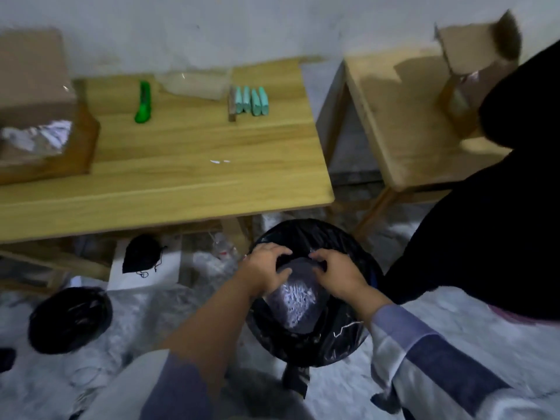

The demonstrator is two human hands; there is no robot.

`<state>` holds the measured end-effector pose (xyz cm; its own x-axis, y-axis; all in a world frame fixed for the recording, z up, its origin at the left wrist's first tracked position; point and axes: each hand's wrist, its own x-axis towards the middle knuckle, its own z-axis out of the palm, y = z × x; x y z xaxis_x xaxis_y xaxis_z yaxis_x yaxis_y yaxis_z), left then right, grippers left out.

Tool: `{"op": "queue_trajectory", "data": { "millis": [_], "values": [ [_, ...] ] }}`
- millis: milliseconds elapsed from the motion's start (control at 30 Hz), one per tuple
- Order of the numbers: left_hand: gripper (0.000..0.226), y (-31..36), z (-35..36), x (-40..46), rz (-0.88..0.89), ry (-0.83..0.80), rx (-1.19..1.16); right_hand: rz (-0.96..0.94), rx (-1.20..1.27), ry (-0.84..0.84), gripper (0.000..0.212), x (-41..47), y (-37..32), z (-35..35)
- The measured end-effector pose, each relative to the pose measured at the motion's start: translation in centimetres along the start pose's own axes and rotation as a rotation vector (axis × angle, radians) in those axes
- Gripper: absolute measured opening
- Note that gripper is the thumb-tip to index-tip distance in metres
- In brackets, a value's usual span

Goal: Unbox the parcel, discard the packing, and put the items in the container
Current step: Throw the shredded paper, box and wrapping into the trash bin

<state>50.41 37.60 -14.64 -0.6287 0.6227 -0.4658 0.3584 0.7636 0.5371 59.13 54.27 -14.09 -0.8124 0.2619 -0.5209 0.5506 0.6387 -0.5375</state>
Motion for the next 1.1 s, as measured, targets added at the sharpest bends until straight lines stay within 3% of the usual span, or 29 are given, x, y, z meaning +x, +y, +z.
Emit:
{"op": "queue_trajectory", "data": {
  "millis": [267, 533, 700, 867, 1100],
  "values": [
    [0.039, 0.7, -9.5, -4.6, -0.013, 0.320, 0.038, -0.240, -0.107, 0.123, 0.029, -1.6, -9.6, -6.0],
    [0.041, -3.9, -14.9, -5.4, -0.110, 0.412, 0.033, -0.362, -0.117, 0.141, 0.031, 1.6, -17.4, -6.0],
    [0.061, -7.0, -17.1, -2.9, -0.088, 0.371, 0.108, -0.364, -0.163, 0.157, 0.034, 5.4, -21.0, -4.8],
    [0.097, -9.8, -18.8, 0.3, -0.079, 0.188, 0.289, -0.388, -0.270, 0.199, 0.037, 10.2, -23.7, -3.3],
    [0.112, -11.9, -19.7, 3.8, -0.010, 0.036, 0.458, -0.359, -0.302, 0.261, 0.030, 13.9, -25.1, -1.1]
  ]
}}
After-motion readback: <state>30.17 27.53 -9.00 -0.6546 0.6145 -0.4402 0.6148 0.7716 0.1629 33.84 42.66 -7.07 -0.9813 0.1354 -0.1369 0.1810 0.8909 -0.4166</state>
